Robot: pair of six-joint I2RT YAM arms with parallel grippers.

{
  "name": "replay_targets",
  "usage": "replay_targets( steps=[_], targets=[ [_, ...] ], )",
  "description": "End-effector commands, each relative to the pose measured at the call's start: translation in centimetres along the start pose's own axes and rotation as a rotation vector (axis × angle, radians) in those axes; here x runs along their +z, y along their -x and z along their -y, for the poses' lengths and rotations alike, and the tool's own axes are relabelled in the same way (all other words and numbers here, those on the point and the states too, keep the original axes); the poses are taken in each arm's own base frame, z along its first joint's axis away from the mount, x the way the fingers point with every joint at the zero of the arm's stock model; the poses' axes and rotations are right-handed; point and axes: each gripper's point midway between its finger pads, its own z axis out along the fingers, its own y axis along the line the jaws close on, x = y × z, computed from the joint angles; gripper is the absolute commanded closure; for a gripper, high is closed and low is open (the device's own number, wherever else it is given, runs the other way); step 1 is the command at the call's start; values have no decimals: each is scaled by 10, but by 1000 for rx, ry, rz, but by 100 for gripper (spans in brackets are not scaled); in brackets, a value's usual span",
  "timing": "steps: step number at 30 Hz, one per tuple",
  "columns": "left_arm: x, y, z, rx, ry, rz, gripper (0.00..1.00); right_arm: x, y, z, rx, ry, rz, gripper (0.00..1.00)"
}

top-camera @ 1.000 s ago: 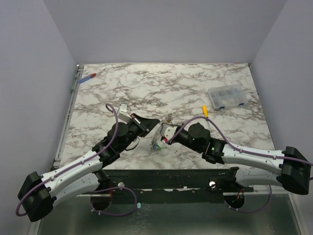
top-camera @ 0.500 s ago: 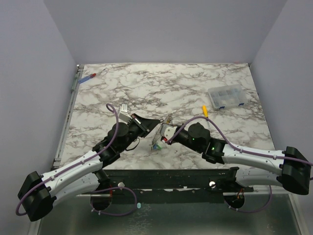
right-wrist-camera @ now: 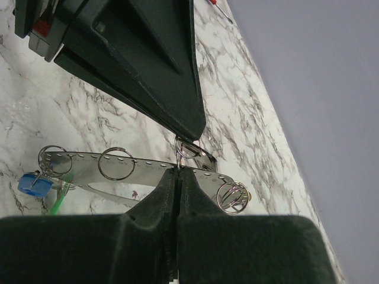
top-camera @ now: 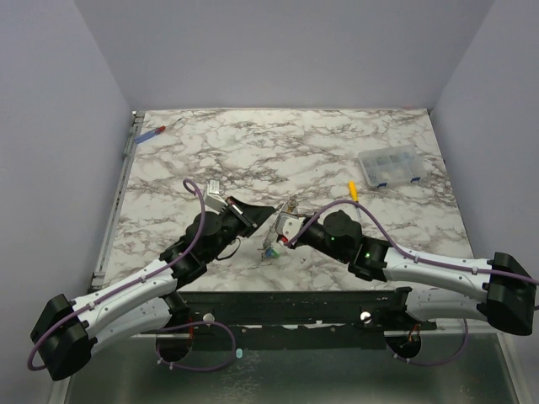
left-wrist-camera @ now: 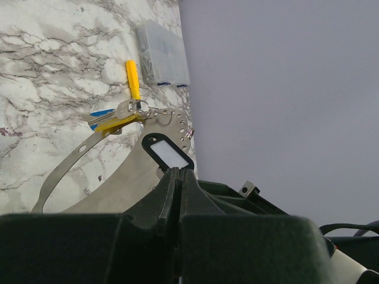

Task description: Put the keys on the keyring

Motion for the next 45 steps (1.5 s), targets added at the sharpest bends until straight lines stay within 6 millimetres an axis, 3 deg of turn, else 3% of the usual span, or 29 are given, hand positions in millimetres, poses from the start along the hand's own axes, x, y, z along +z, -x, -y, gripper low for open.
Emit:
replay_targets(
  steps=[1, 23, 45],
  targets=[
    [-2, -1, -1, 17, -11, 2, 100, -4, 27, 25, 13, -73, 64, 99],
    [-1, 2, -13, 99, 50, 16, 100, -7, 28, 25, 15, -65, 56, 99],
    [-10, 20, -26, 242, 176, 61, 100, -10, 23, 20, 25, -45, 34, 99]
  ],
)
